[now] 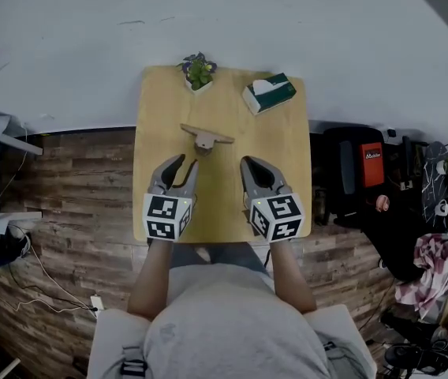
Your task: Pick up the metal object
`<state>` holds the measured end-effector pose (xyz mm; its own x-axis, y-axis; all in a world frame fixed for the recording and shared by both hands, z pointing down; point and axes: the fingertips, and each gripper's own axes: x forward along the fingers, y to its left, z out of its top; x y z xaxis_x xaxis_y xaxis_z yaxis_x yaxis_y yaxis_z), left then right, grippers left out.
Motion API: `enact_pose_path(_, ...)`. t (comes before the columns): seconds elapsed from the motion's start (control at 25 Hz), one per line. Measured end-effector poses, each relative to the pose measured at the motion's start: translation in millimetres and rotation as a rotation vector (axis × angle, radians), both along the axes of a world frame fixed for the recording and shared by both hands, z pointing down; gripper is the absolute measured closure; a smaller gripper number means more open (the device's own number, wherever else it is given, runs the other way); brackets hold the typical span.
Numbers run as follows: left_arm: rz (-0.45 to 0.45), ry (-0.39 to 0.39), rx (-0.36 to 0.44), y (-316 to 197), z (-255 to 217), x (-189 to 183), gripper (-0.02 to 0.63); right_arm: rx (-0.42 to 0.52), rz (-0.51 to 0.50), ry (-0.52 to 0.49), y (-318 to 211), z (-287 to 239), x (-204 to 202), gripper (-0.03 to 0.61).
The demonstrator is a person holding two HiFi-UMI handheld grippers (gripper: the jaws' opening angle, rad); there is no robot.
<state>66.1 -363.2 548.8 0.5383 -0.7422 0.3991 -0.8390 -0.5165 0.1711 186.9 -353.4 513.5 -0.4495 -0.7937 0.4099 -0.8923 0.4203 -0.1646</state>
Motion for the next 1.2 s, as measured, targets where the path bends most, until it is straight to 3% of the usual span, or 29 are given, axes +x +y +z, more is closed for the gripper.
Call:
enact_pose_path(0.36, -0.051, -0.072, -0.082, -7, 47, 24, 0.386, -0.028, -0.079, 0.011, -1, 14, 16, 0.577)
enact_pose_path(0.72, -0.123, -0.135, -0.17, -29, 92, 24, 0.293, -0.043, -0.087, 0.023, -2, 22, 38, 0.577)
enact_pose_path(1.2, -0.161, -0.176, -0.292, -48, 147, 38, 0.264, -0.078, -0.086, 0.025, -4, 36, 56, 0.577)
